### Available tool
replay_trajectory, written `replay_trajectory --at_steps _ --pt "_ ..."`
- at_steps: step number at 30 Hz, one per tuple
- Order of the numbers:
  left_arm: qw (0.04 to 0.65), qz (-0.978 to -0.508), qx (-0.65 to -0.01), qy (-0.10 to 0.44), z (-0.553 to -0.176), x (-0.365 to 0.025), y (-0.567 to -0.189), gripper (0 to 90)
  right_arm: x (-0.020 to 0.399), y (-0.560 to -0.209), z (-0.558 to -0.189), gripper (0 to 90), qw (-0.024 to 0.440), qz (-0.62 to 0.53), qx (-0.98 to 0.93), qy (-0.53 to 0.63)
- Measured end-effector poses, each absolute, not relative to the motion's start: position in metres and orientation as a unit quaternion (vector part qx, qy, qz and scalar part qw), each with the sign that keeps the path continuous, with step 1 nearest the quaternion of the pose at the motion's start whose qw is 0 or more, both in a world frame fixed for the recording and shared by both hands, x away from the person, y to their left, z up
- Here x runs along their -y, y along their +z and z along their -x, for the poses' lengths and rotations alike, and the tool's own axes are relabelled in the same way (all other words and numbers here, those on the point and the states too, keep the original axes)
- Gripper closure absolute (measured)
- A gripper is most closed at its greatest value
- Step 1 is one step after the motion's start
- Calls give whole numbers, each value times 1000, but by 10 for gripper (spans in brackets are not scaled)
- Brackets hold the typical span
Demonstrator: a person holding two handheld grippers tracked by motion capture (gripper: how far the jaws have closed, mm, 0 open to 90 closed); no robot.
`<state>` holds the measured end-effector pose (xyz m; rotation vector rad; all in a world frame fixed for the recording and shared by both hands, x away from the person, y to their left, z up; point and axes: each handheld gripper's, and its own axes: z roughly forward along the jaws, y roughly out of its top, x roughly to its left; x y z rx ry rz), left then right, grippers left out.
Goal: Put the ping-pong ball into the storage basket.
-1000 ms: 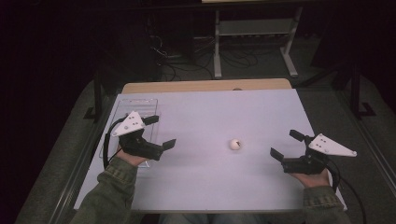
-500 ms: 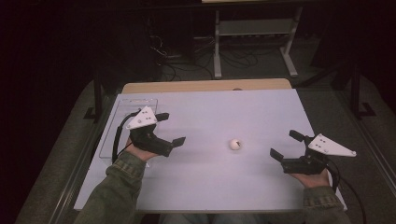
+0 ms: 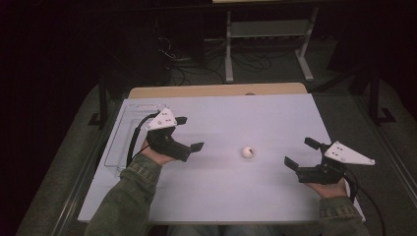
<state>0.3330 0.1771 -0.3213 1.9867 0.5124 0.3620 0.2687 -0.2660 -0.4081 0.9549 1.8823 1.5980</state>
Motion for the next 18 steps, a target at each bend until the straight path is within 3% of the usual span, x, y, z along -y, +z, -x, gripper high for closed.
replay_trajectory --at_steps 18 --pt "489 -838 -200 136 -347 -152 -322 0 267 -409 -268 0 244 -350 -690 585"
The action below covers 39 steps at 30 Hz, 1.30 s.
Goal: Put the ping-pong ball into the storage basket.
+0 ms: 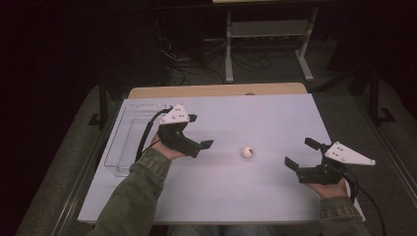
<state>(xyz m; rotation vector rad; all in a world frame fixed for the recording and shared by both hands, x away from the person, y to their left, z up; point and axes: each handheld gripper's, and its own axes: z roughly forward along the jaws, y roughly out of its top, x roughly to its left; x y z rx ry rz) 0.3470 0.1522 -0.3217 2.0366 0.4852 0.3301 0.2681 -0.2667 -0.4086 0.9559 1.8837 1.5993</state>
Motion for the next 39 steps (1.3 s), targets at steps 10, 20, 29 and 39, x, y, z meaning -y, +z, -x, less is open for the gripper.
replay_trajectory --at_steps 10,20,29,39 --pt "484 -844 -193 131 -353 -139 -322 0 267 -409 -268 0 242 -351 -689 585" --pt "478 -850 -184 125 -358 -123 -324 0 268 -409 -267 0 242 -351 -690 585" --pt "470 -856 -179 122 -362 -113 -325 0 269 -410 -267 0 243 -350 -690 584" --pt "457 -866 -167 115 -368 -96 -329 0 269 -410 -267 0 242 -351 -691 584"
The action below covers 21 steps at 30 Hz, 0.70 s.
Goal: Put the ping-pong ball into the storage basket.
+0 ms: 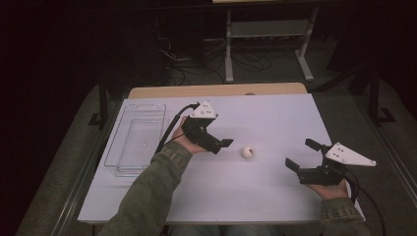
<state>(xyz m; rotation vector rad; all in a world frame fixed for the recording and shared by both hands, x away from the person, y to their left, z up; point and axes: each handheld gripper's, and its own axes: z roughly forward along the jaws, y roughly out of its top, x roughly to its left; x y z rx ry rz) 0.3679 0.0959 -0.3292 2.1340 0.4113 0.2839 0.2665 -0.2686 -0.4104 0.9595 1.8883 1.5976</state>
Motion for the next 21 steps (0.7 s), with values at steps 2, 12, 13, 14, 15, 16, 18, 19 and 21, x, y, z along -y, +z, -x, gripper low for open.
replay_trajectory --at_steps 2,12,13,14,15,16,18,19,21 --pt "455 -868 -165 114 -369 -93 -330 0 269 -411 -266 0 241 -351 -691 584" --pt "443 -876 -159 107 -373 -82 -336 0 269 -411 -265 0 241 -352 -690 584" --pt "443 -875 -160 107 -373 -81 -337 0 269 -411 -265 0 241 -352 -691 584" --pt "442 -876 -161 105 -373 -80 -338 0 269 -411 -265 0 241 -352 -691 584" --pt "441 -877 -161 105 -374 -79 -339 0 269 -411 -265 0 241 -352 -691 584" --pt "438 -878 -160 105 -374 -79 -340 0 270 -411 -265 0 241 -352 -691 584" --pt "437 -879 -159 103 -376 -77 -342 0 270 -411 -265 0 241 -352 -690 585" --pt "438 -878 -161 102 -376 -76 -343 0 270 -411 -265 0 241 -351 -690 585" --pt "438 -879 -163 99 -378 -73 -345 0 270 -411 -265 0 241 -352 -690 585"
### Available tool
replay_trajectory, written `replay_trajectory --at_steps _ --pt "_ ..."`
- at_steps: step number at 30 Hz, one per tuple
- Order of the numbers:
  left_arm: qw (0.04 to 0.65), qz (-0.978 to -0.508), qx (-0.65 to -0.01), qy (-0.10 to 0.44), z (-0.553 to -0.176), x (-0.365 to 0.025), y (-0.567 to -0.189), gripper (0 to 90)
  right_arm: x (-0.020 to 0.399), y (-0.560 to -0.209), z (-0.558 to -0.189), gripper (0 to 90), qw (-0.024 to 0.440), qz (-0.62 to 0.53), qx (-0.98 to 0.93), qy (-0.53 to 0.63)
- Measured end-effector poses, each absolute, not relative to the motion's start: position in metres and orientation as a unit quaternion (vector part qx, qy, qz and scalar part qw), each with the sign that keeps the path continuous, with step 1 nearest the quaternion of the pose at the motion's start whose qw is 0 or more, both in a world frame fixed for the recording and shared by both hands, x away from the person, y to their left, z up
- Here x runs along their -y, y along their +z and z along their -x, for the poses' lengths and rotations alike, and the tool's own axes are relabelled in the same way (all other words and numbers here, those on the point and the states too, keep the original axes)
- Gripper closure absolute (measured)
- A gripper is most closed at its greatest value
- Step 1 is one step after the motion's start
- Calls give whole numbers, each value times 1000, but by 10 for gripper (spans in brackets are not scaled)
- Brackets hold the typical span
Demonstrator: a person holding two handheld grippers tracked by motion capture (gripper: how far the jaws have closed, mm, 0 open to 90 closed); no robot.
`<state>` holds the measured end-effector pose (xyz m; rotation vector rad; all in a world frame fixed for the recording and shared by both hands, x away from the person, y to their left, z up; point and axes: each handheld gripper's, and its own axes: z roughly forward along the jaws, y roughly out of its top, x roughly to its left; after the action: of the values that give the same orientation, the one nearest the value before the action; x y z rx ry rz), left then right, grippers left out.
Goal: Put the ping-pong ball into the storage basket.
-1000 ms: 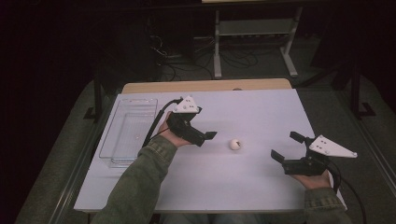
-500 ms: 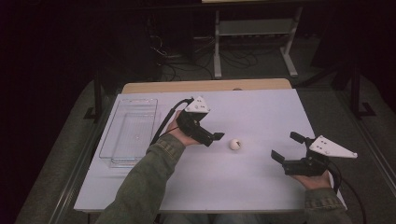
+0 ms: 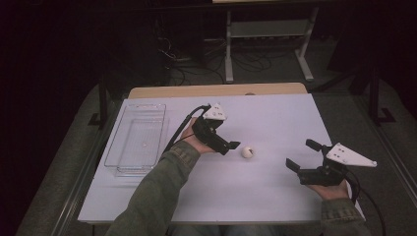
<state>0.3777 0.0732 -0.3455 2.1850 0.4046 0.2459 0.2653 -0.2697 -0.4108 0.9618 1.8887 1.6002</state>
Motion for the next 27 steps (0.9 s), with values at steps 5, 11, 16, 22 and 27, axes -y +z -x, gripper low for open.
replay_trajectory --at_steps 5,11,16,22,27 --pt "429 -885 -158 93 -380 -66 -352 0 270 -411 -265 0 240 -351 -690 585" --pt "420 -890 -152 85 -383 -56 -358 0 270 -411 -265 0 240 -351 -690 585" --pt "412 -895 -147 80 -384 -49 -363 0 270 -411 -265 0 240 -351 -691 585" --pt "401 -902 -142 76 -386 -41 -370 0 270 -411 -265 0 239 -351 -691 585" --pt "392 -907 -140 73 -388 -36 -375 0 270 -411 -265 0 239 -349 -692 585"
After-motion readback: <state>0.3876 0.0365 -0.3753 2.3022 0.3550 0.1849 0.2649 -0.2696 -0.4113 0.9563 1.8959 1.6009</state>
